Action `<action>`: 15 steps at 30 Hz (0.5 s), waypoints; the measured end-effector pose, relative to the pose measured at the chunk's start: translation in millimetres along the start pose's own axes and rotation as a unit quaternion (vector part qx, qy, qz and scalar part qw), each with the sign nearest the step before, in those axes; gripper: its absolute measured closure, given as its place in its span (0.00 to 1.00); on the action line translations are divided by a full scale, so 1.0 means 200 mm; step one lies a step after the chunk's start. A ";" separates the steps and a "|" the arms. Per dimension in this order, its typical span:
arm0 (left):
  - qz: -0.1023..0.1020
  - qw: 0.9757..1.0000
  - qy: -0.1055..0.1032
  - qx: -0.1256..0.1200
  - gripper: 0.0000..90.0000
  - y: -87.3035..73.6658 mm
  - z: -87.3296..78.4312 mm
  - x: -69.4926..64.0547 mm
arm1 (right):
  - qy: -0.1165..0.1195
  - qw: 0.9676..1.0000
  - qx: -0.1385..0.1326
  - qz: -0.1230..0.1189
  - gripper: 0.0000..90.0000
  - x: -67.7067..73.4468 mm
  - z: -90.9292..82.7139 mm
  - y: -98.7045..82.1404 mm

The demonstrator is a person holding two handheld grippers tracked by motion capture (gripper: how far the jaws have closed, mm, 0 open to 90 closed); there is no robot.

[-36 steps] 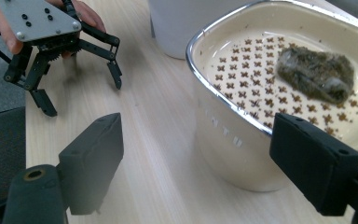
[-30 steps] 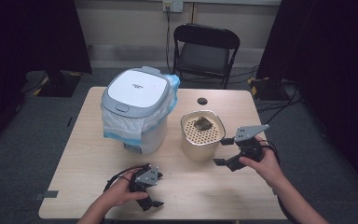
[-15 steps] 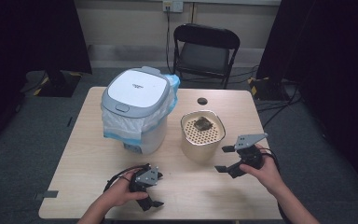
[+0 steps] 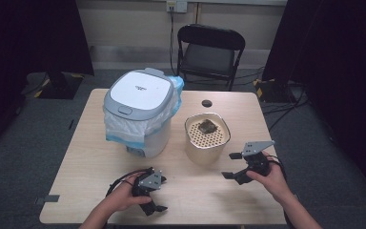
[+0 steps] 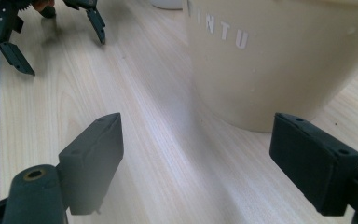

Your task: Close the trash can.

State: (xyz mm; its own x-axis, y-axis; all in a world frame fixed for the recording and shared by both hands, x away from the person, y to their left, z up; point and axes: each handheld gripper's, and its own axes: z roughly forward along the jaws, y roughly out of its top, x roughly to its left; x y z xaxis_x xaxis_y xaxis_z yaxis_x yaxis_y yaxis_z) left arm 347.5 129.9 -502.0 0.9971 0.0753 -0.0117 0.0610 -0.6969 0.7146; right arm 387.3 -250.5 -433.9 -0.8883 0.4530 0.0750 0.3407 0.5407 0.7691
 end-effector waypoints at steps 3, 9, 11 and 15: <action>-0.003 1.000 0.000 -0.002 0.00 0.00 0.00 0.00 | -0.003 1.000 0.000 0.001 0.19 -0.01 0.01 -0.03; -0.003 1.000 0.000 -0.002 0.00 0.00 0.00 0.00 | -0.005 1.000 0.003 0.008 0.19 -0.02 0.03 -0.08; -0.003 1.000 0.000 -0.002 0.00 0.00 0.00 0.00 | -0.006 1.000 0.005 0.008 0.19 -0.02 0.03 -0.10; -0.003 1.000 0.001 -0.002 0.00 0.00 0.00 0.00 | -0.007 1.000 0.014 0.008 0.19 -0.02 0.05 -0.13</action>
State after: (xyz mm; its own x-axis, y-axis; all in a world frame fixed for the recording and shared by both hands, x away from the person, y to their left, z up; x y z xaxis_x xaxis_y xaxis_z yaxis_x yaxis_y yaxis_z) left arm 347.0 129.6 -502.2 0.9966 0.0808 -0.0158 0.0676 -0.6936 0.7171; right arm 385.3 -258.2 -460.3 -0.8780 0.4721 0.0785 0.3643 0.5527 0.7495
